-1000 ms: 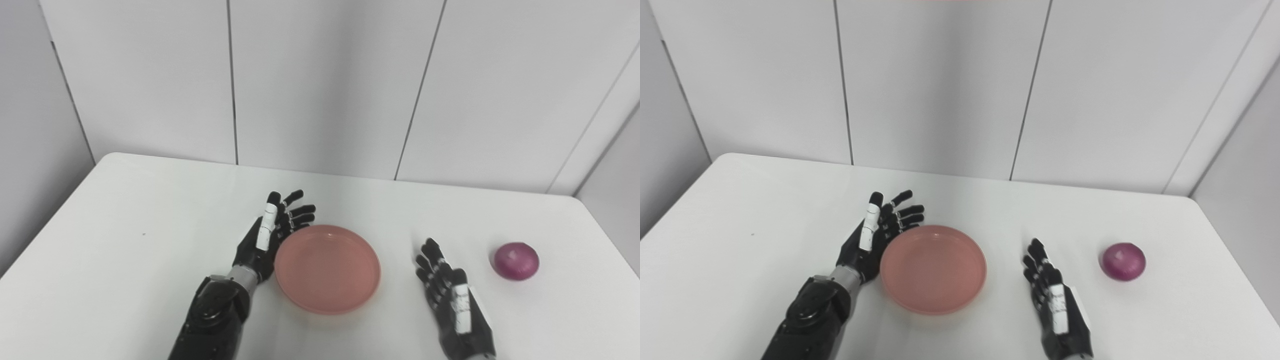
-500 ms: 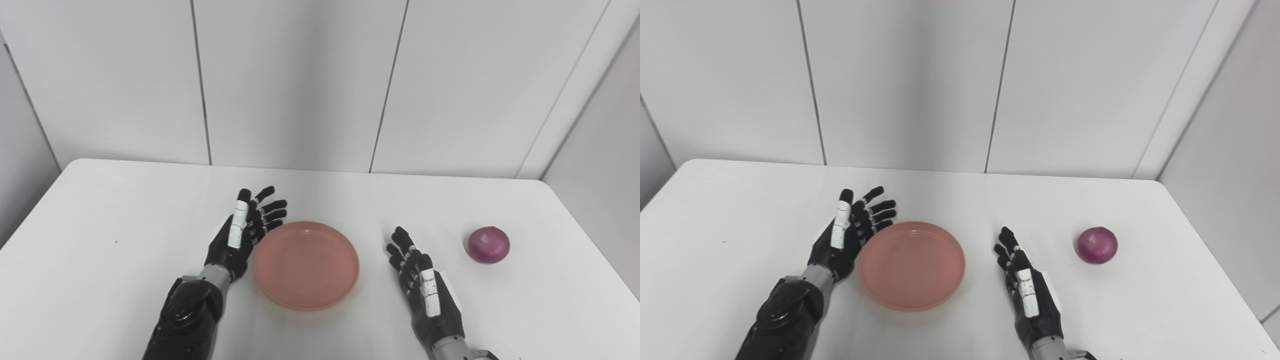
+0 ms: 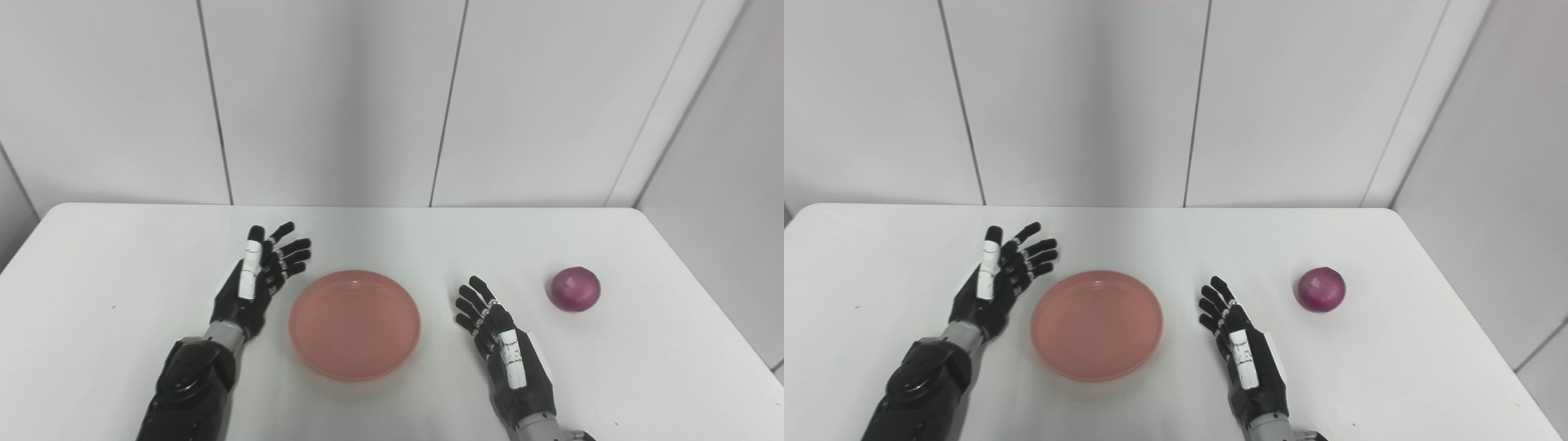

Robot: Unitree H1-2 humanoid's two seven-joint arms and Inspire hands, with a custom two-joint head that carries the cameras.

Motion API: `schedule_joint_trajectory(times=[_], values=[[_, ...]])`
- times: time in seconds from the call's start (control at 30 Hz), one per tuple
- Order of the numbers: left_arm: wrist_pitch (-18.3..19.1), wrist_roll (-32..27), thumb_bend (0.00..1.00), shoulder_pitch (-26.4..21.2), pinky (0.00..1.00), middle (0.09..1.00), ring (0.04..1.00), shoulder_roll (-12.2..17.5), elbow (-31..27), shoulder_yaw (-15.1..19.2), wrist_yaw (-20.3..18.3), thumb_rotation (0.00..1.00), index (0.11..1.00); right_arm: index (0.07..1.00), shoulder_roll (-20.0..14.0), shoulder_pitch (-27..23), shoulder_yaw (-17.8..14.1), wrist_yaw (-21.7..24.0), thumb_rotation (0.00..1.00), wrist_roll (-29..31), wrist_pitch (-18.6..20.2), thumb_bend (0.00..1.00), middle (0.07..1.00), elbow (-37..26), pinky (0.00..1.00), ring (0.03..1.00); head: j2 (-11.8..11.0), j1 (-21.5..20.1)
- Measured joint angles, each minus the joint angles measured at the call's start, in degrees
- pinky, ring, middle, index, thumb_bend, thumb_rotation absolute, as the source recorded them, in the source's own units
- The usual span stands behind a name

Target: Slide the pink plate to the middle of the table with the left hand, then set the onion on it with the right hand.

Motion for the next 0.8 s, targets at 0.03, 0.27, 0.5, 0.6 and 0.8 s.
schedule_joint_trajectory(times=[0.03,0.27,0.5,0.6,0.8], values=[[0.0,0.0,0.90,0.0,0.84,0.785,0.808,0.1,0.0,0.0,-0.2,1.00,0.883,0.935,-0.8,-0.3,-0.2,-0.2,0.85,-0.9,0.1,0.98,0.874,-1.4,0.84,0.869,-0.1,-0.4],[-0.2,-0.2,0.90,-0.3,0.84,0.779,0.806,0.1,0.6,0.2,-0.6,1.00,0.881,0.939,-8.6,-4.0,-3.0,-0.6,0.74,-6.3,3.0,1.00,0.882,-8.5,0.78,0.865,-0.6,-1.3],[-0.2,-0.2,0.88,-0.4,0.83,0.774,0.803,0.1,0.6,0.4,-0.6,1.00,0.871,0.929,-15.5,-7.2,-6.2,0.0,0.53,-7.7,3.9,1.00,0.897,-8.7,0.69,0.841,-0.8,-1.6],[-0.2,-0.2,0.88,-0.4,0.84,0.775,0.810,0.1,0.6,0.4,-0.6,1.00,0.871,0.926,-19.5,-7.9,-6.6,0.9,0.44,-9.6,3.9,1.00,0.904,-7.5,0.68,0.827,-0.9,-2.5],[-0.2,-0.2,0.87,-0.4,0.85,0.784,0.817,0.1,0.6,0.4,-0.6,1.00,0.880,0.925,-26.3,-10.2,-5.2,3.0,0.37,-17.9,4.8,1.00,0.898,-6.2,0.62,0.801,-0.8,-2.4]])
